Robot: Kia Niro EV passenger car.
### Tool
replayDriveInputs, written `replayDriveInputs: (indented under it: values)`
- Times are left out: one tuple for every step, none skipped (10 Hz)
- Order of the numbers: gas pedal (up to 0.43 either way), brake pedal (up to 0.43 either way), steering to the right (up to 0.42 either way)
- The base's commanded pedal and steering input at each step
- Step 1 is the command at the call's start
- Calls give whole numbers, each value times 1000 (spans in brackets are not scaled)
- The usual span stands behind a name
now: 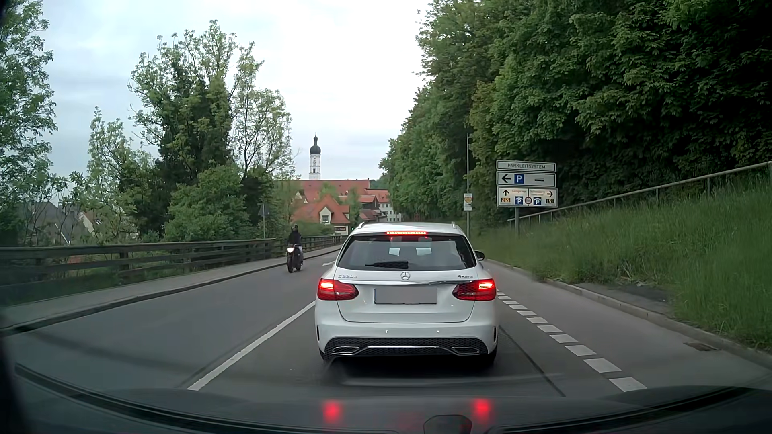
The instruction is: Follow the waypoints while adhering to traffic rules and regulations
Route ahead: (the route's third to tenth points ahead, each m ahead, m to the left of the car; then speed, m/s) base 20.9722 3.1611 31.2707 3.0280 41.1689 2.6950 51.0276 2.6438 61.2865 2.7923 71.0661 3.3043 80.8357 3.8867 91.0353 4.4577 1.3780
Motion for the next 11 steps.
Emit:
replayDriveInputs:
  values:
    - [0,360,-3]
    - [0,348,-3]
    - [0,329,-3]
    - [0,311,-3]
    - [0,311,-3]
    - [0,311,-3]
    - [0,311,-3]
    - [0,311,-3]
    - [0,311,-3]
    - [0,311,-3]
    - [0,311,-3]
